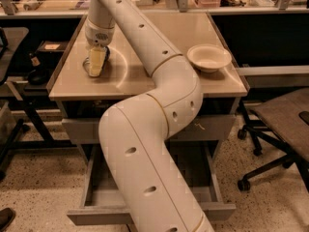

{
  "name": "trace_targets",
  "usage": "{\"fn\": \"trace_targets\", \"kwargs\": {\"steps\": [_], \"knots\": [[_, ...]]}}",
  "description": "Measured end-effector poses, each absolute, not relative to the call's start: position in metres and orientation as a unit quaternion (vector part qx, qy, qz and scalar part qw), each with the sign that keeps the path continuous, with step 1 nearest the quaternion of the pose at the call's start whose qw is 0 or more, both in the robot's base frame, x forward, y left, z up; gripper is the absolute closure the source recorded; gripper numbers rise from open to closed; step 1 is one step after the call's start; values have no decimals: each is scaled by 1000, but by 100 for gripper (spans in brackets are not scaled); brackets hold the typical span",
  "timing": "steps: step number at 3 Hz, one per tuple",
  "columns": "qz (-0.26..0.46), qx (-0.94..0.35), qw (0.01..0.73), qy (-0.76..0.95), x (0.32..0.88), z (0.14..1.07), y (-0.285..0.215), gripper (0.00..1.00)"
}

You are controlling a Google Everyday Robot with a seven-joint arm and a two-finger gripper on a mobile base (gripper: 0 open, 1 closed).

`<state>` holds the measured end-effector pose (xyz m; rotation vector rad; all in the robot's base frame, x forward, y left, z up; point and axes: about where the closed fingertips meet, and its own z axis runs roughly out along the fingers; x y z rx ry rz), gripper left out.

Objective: Place pepsi can into middle drawer

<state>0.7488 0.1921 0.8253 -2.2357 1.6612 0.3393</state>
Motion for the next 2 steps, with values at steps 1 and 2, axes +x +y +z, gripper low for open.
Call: {"fn": "trace_targets", "kwargs": {"steps": [1,2], "knots": [[119,-786,167,584,749,825,192,100],[119,-786,167,584,749,825,192,100]]}}
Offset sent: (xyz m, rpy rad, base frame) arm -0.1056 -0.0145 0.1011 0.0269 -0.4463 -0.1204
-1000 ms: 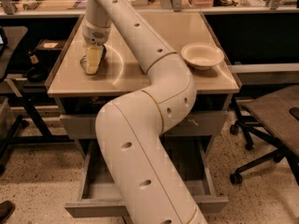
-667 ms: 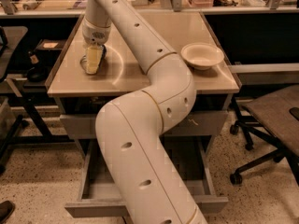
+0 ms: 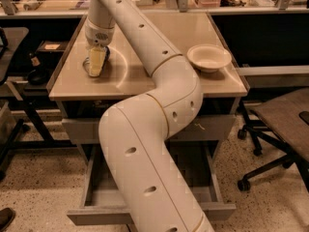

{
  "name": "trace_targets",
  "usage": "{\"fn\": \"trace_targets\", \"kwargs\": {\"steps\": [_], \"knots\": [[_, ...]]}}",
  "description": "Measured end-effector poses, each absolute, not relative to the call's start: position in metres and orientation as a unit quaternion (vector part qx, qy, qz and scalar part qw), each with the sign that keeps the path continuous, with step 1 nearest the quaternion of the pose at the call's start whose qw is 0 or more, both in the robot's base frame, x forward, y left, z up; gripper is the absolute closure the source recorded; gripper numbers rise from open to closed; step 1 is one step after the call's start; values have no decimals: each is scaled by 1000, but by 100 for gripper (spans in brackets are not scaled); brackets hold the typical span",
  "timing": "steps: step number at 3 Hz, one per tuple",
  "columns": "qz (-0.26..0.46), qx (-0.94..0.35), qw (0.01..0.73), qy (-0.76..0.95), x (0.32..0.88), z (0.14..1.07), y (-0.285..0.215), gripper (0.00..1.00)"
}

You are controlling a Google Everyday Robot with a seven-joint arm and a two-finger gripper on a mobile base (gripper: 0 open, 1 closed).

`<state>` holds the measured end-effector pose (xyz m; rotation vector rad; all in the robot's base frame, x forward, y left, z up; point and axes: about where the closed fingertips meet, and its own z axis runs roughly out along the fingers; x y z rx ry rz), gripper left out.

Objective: Place pepsi can into middle drawer

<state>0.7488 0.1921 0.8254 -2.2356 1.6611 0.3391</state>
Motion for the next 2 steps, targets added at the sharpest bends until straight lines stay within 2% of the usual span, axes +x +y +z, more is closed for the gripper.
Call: {"fn": "trace_targets", "kwargs": {"steps": [2], "knots": [[119,-786,167,584,749,825,192,100]]}}
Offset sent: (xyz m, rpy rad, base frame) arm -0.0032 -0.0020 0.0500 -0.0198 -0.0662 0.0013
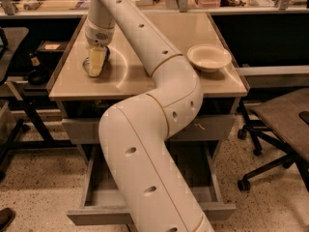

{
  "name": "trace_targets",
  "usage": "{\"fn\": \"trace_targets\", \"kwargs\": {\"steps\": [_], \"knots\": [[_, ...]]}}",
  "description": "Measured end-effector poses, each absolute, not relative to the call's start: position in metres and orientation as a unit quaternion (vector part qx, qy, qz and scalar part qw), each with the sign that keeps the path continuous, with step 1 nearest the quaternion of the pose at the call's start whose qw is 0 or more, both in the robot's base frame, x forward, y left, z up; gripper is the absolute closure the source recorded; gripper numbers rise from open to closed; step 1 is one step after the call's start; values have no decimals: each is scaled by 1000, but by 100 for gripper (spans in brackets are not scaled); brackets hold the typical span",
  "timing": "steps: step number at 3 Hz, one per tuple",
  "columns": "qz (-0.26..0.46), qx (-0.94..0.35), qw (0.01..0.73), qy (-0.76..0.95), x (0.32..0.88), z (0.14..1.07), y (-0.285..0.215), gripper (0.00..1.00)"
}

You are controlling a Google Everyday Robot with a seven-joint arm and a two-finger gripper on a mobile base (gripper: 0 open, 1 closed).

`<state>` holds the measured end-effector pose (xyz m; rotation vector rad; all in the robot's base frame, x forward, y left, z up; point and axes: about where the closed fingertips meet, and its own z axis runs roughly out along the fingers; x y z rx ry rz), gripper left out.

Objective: Place pepsi can into middle drawer

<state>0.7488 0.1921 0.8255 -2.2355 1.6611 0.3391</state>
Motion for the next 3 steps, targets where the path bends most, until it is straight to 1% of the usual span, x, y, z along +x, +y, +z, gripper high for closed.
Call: {"fn": "trace_targets", "kwargs": {"steps": [3], "knots": [[119,-786,167,584,748,827,192,100]]}}
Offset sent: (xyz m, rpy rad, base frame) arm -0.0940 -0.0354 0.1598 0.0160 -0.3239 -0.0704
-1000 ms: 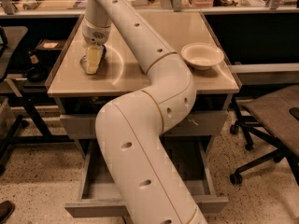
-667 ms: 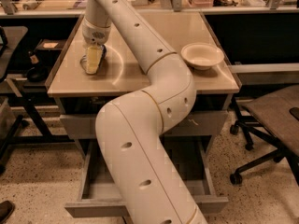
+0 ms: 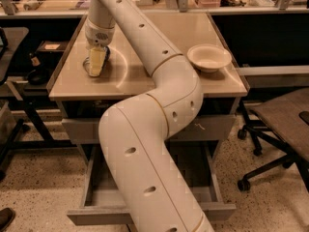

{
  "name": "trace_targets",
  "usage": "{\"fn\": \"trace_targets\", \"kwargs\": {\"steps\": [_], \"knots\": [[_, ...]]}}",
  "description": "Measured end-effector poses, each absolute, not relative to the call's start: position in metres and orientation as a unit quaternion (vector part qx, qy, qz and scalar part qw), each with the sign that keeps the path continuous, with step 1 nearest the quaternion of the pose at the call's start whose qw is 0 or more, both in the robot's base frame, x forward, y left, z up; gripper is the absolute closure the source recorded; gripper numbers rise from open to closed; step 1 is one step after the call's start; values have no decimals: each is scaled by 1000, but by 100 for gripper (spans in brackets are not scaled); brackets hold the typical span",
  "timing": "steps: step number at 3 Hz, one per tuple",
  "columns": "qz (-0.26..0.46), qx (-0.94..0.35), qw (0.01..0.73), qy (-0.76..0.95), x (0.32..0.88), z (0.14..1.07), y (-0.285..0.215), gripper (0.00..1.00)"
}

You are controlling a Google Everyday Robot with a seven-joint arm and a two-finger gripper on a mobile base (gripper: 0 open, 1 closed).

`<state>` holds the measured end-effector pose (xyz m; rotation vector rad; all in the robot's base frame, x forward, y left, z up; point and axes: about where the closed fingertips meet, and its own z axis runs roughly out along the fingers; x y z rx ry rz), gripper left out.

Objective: Place pepsi can into middle drawer

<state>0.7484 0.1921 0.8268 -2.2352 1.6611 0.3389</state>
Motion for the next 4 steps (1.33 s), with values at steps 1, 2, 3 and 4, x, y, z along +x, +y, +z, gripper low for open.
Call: {"fn": "trace_targets", "kwargs": {"steps": [1,2,3,4], "knots": [[119,-786,167,584,748,827,192,100],[119,-786,167,584,748,827,192,100],[119,-786,167,584,748,827,192,100],[119,-786,167,584,748,827,192,81]]}}
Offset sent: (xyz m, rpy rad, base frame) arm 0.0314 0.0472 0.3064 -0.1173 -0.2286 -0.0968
